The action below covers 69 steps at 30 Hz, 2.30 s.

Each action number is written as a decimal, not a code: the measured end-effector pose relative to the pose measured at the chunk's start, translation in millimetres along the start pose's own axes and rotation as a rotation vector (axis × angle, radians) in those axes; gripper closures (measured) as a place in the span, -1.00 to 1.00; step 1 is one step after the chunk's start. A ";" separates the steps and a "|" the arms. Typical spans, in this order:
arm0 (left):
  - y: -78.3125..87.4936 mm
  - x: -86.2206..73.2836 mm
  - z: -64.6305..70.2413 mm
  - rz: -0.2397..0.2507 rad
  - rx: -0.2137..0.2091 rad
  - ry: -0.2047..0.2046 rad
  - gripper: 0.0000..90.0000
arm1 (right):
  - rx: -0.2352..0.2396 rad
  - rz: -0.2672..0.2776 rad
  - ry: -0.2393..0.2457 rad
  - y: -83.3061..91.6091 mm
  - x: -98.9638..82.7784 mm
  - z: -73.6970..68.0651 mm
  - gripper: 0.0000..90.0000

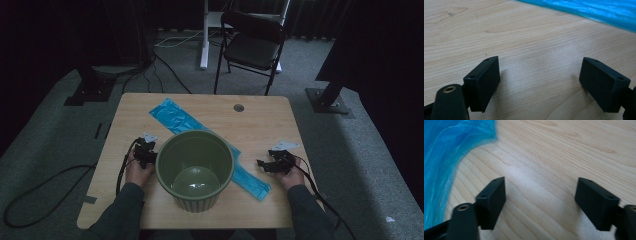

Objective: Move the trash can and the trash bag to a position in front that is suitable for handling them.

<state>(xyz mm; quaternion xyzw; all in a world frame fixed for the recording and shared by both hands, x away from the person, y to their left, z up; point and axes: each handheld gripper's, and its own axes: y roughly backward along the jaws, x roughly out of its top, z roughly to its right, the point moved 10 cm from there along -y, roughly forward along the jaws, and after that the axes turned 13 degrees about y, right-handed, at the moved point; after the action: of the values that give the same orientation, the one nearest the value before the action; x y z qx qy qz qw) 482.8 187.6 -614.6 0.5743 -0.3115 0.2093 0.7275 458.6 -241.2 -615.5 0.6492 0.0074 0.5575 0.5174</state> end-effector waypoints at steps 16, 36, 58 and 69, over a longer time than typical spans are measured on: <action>14.2 -7.3 1.9 -0.085 -0.036 -0.052 -0.22 | -0.066 -0.053 0.047 16.8 12.6 -5.0 0.35; 78.8 -11.7 32.0 -0.094 -0.257 -0.050 0.20 | 0.144 0.037 0.128 30.5 56.9 -62.3 0.19; 139.8 -45.5 49.6 -0.084 -0.335 -0.137 0.07 | 0.309 0.091 0.255 41.7 100.6 -130.4 0.06; 143.5 -52.0 63.4 -0.103 -0.386 -0.185 0.08 | 0.350 0.091 0.269 40.7 103.9 -141.4 0.07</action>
<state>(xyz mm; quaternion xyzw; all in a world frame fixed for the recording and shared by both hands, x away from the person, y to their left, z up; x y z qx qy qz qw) 336.9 165.5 -540.1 0.4561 -0.3817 0.0547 0.8021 371.3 -105.3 -535.7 0.6485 0.1440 0.6520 0.3655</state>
